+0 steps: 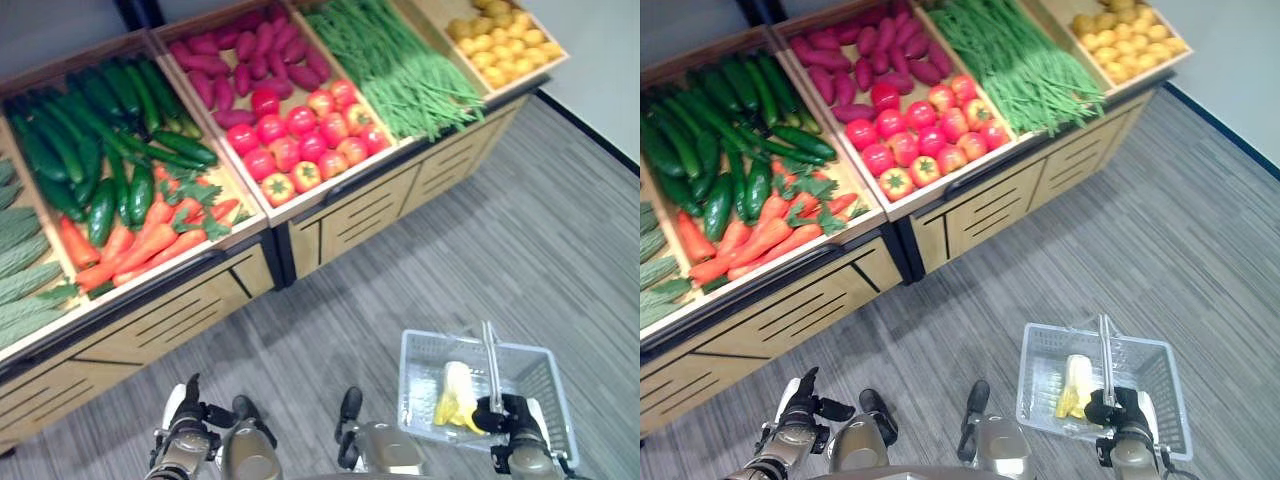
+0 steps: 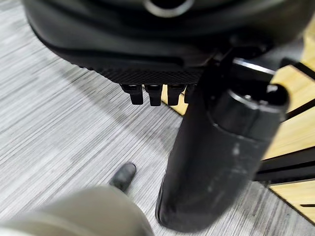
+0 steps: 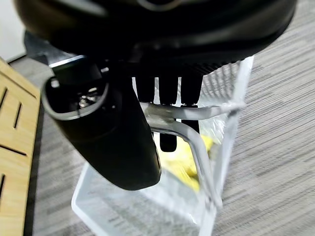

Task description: Get the vegetables into the basket

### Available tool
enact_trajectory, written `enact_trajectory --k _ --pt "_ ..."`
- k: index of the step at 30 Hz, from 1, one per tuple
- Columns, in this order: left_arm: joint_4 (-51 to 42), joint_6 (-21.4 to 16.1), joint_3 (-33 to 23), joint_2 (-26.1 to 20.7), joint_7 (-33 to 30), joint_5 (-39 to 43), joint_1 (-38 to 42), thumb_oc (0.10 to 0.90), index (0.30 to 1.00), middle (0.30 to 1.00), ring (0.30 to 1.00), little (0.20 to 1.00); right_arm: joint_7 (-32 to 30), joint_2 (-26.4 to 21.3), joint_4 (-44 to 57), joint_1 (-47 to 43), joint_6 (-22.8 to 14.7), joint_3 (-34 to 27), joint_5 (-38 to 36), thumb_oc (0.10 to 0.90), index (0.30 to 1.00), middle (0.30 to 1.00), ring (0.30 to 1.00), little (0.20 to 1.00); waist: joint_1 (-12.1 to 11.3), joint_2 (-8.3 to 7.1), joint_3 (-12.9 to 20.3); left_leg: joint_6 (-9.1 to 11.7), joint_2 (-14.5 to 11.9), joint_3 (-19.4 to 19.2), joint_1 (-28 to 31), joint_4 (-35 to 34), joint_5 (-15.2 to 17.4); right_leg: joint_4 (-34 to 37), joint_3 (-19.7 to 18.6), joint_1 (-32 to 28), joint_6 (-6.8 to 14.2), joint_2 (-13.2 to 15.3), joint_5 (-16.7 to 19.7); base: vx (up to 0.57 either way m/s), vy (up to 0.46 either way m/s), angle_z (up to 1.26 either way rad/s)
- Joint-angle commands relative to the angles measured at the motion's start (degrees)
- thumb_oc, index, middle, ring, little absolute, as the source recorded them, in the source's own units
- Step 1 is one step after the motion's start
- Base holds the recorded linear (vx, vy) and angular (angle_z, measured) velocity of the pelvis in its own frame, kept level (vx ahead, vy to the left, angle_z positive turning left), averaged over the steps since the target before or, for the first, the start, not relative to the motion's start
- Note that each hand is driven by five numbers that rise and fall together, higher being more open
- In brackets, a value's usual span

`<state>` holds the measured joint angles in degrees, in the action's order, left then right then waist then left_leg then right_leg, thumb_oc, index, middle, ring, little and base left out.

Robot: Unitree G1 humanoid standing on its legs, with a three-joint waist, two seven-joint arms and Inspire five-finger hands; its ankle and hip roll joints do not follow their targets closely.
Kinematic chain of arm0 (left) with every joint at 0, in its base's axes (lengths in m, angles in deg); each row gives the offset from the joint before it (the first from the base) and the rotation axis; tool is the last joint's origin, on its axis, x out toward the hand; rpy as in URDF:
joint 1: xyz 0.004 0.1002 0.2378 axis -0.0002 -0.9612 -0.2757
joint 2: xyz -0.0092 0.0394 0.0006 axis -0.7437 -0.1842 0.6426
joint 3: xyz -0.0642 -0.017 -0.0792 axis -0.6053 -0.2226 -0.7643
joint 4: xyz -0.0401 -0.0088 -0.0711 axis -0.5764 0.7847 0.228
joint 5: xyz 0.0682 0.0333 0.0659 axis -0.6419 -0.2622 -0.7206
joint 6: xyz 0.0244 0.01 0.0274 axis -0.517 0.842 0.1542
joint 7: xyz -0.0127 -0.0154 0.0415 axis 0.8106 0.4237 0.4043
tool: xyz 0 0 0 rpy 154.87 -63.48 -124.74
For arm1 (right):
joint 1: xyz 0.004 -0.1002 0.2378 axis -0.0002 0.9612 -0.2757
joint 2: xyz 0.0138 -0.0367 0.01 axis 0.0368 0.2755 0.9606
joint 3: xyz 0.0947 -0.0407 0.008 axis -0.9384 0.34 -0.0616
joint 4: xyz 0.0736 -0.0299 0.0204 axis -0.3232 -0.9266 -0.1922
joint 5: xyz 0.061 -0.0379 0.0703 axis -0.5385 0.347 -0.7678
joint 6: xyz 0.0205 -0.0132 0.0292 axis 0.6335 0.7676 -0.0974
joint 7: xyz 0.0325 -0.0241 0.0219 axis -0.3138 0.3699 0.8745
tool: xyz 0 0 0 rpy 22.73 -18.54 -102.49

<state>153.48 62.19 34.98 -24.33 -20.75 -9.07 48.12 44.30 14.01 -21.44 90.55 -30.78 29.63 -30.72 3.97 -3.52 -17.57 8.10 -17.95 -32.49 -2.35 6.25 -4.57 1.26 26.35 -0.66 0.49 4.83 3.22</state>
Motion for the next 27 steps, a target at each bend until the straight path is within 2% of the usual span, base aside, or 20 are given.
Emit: enact_trajectory --k 1,2,4,5,8,10,12,13,14,15,17,18,20,21,24,27 --pt "-1.1 -0.8 0.7 -2.0 -1.6 -1.8 0.0 0.9 1.0 1.0 1.0 1.0 -2.6 -3.7 2.4 1.6 -2.5 -2.5 -1.6 0.4 0.3 0.3 0.3 0.3 -0.9 -0.14 1.3 0.9 2.4 5.2 0.0 0.5 -0.1 -8.9 -6.3 -0.2 8.1 4.8 -7.6 0.1 0.176 0.27" --pt "-0.7 -0.7 1.1 -2.1 -1.1 -2.5 0.2 0.9 1.0 1.0 1.0 1.0 -2.5 -3.2 1.8 1.5 -2.4 -2.9 -1.6 0.4 0.3 0.3 0.3 0.3 -1.0 -0.15 1.3 0.2 3.7 5.4 -0.2 0.2 0.7 -9.5 -5.9 -0.7 8.6 6.1 -7.1 0.09 0.174 0.3" --pt "-0.8 -0.9 1.1 -2.3 -0.8 -2.5 0.0 0.9 1.0 1.0 1.0 1.0 -2.3 -2.9 2.2 1.4 -2.2 -2.8 -1.0 0.4 0.3 0.3 0.3 0.3 -1.4 -0.41 1.3 -0.2 4.6 5.8 -0.4 0.6 1.5 -9.6 -5.7 -1.1 9.1 7.3 -6.6 0.14 0.261 0.52" --pt "-0.6 -0.9 0.8 -2.7 -0.6 -3.1 -0.2 0.9 1.0 1.0 1.0 1.0 -2.0 -2.5 2.2 0.9 -2.0 -2.4 -0.2 0.4 0.3 0.3 0.3 0.3 -2.2 -0.75 1.5 -1.2 6.2 6.4 -0.9 0.4 2.6 -9.4 -5.6 -1.7 10.2 8.8 -5.5 0.13 0.233 0.58" --pt "-0.6 -0.9 0.6 -3.0 -0.6 -3.1 -0.4 0.9 1.0 1.0 1.0 1.0 -1.9 -2.4 2.3 0.8 -1.8 -2.2 0.2 0.4 0.3 0.3 0.3 0.3 -2.4 -0.93 1.6 -1.6 7.0 6.5 -0.9 0.0 3.0 -9.8 -5.5 -1.7 10.6 9.4 -5.1 0.09 0.154 0.37" --pt "0.0 -1.0 0.5 -3.5 -0.1 -3.0 -0.2 0.9 1.0 1.0 1.0 1.0 -1.6 -1.9 0.5 -0.7 -1.3 -1.8 0.2 0.4 0.3 0.3 0.3 0.3 -3.1 -1.02 1.8 -3.4 9.5 7.6 -0.4 -1.5 4.2 -15.3 -6.1 0.0 11.8 11.5 -3.2 0.11 0.233 0.25" --pt "-0.2 -1.0 0.1 -3.8 0.2 -2.0 -0.5 0.9 1.0 1.0 1.0 1.0 -1.5 -2.0 1.5 -1.4 -1.2 -1.2 0.6 0.4 0.3 0.3 0.3 0.3 -3.2 -0.98 1.4 -4.7 10.7 7.6 0.7 -2.2 5.3 -20.9 -6.8 2.5 12.6 13.1 -0.4 0.05 0.188 0.27" --pt "-0.2 -1.1 0.0 -4.0 0.4 -1.9 -0.2 0.9 1.0 1.0 1.0 1.0 -1.4 -2.1 1.2 -1.9 -1.2 -1.2 0.5 0.4 0.3 0.3 0.3 0.3 -3.3 -0.66 1.1 -5.7 10.8 7.3 0.5 -2.2 4.5 -22.7 -7.4 3.8 11.9 13.1 1.5 0.02 0.122 0.23" --pt "-0.2 -1.1 0.5 -4.1 1.1 -1.6 0.0 0.9 1.0 1.0 1.0 1.0 -1.3 -2.2 1.4 -2.2 -1.1 -1.2 0.4 0.4 0.3 0.3 0.3 0.3 -2.5 -0.23 0.7 -6.0 11.1 8.6 0.6 -2.3 4.9 -24.9 -11.6 5.6 12.1 11.5 2.1 0.04 0.082 0.15" --pt "0.0 -1.2 0.6 -4.0 1.2 -1.6 0.1 0.9 1.0 1.0 1.0 1.0 -1.1 -2.3 0.8 -2.5 -1.0 -1.1 0.1 0.4 0.3 0.3 0.3 0.3 -2.3 0.1 0.6 -6.0 11.2 9.2 1.4 -2.7 5.1 -24.7 -13.8 6.7 11.8 10.4 0.9 0.12 0.064 0.17" --pt "0.5 -1.5 1.0 -4.0 1.6 -1.3 0.4 0.9 1.0 1.0 1.0 1.0 -1.1 -2.2 -0.1 -2.7 -1.1 -0.9 -0.3 0.4 0.3 0.3 0.3 0.3 -1.5 0.71 0.7 -5.5 11.5 10.5 2.9 -3.9 5.0 -21.3 -16.7 8.1 11.0 8.4 -1.6 0.12 0.023 0.3" --pt "0.5 -1.5 1.0 -4.0 1.6 -1.3 0.4 0.9 1.0 1.0 1.0 1.0 -1.1 -2.2 -0.1 -2.7 -1.1 -0.9 -0.3 0.4 0.3 0.3 0.3 0.3 -1.6 0.82 0.8 -5.5 11.3 10.5 2.7 -4.0 4.9 -21.1 -16.7 8.1 10.9 8.2 -1.3 0.11 -0.049 0.42" --pt "1.3 -1.8 1.2 -4.0 2.2 -0.8 1.1 0.9 1.0 1.0 1.0 1.0 -0.9 -2.3 -1.4 -3.4 -1.1 -0.7 -0.8 0.4 0.3 0.3 0.3 0.3 -0.9 0.99 0.9 -4.6 11.2 12.1 3.3 -4.5 4.8 -15.0 -18.7 8.7 10.9 7.8 -1.8 0.15 -0.144 0.4" --pt "2.2 -2.2 1.3 -4.3 3.4 -0.5 1.4 0.9 1.0 1.0 1.0 1.0 -0.2 -2.3 -2.3 -3.1 -0.9 -0.5 -1.0 0.4 0.3 0.3 0.3 0.3 -0.1 0.71 1.1 -3.7 10.7 13.9 3.6 -3.9 5.1 -11.2 -22.2 8.7 11.5 7.4 -1.7 0.15 -0.211 0.53" --pt "1.9 -2.4 1.9 -4.7 5.3 -0.3 0.7 0.9 1.0 1.0 1.0 1.0 0.0 -2.5 -3.4 -2.3 -0.7 -1.1 -1.0 0.4 0.3 0.3 0.3 0.3 -0.4 0.12 1.5 -3.0 10.0 15.3 3.3 -2.5 5.1 -9.1 -22.1 6.5 10.9 6.6 -2.5 0.06 -0.184 0.77" --pt "2.4 -2.5 1.2 -5.3 5.9 -0.4 0.0 0.9 1.0 1.0 1.0 1.0 0.5 -3.1 -5.6 -1.9 -0.4 -1.7 -0.7 0.4 0.3 0.3 0.3 0.3 -0.7 0.61 2.3 -1.9 8.7 16.4 3.4 -3.7 3.4 -6.5 -21.2 4.6 10.0 4.9 -2.6 0.04 -0.215 0.4"
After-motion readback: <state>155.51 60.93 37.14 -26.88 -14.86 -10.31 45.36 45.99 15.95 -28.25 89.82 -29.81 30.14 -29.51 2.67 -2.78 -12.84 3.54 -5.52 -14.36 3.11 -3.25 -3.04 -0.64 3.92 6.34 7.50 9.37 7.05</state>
